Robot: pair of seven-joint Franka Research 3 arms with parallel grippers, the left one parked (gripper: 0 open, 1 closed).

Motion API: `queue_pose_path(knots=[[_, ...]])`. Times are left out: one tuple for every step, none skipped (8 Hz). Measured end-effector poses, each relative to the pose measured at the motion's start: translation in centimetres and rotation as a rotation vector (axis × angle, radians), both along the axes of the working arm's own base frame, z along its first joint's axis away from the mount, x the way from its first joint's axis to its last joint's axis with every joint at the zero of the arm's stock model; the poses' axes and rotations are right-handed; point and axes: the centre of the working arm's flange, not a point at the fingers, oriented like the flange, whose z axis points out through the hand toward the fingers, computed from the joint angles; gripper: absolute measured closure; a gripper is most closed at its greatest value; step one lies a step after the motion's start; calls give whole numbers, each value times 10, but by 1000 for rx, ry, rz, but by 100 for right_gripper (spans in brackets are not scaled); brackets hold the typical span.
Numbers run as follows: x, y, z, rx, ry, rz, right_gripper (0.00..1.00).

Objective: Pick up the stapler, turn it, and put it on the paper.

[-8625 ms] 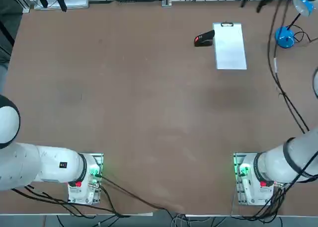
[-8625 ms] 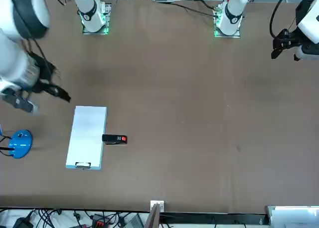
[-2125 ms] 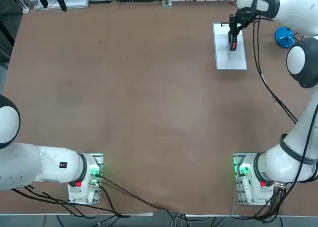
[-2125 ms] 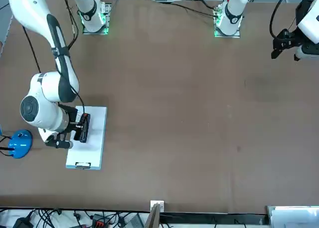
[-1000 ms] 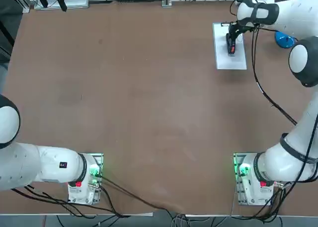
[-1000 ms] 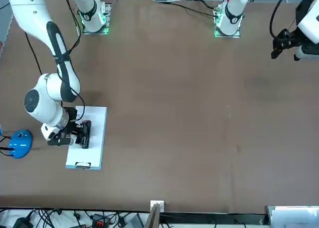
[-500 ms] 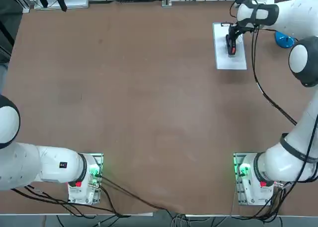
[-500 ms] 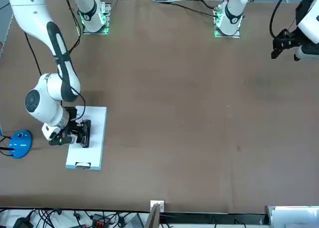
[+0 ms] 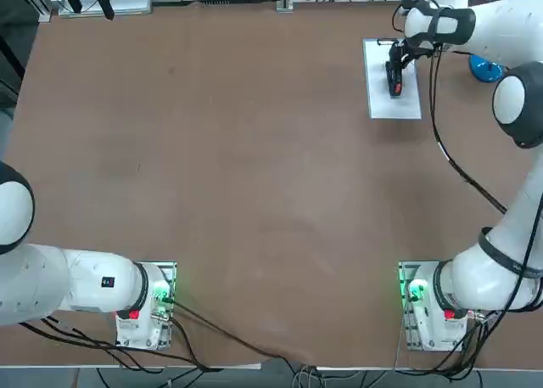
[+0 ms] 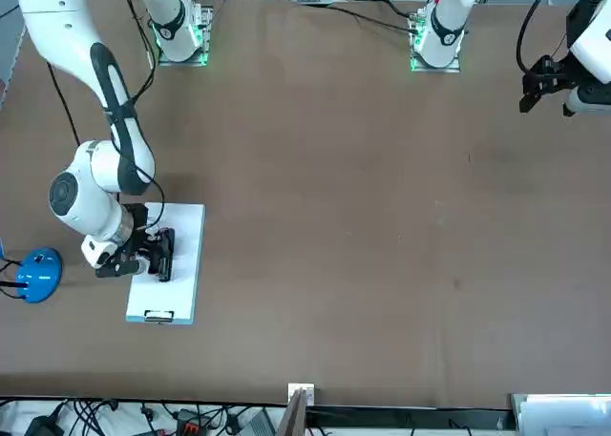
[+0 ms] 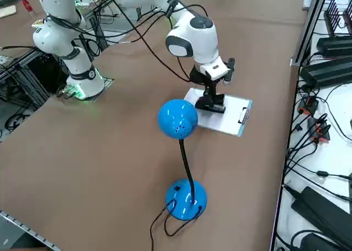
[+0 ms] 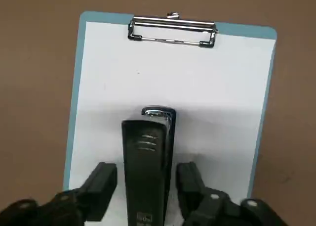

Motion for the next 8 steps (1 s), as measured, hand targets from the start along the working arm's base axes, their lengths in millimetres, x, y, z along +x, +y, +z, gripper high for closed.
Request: queue_pose_path(knots=[[2, 0, 6, 0, -9, 0, 5], [3, 0, 20, 2, -18, 2, 0], [4, 0, 48, 6, -22, 6, 0], [2, -1, 92, 10, -28, 11, 0], [-4, -4, 148, 16, -32, 16, 0], [-16, -12, 201, 19, -29, 15, 0], [-32, -28, 247, 19, -19, 1, 0], [-49, -43, 283, 11, -10, -8, 0]])
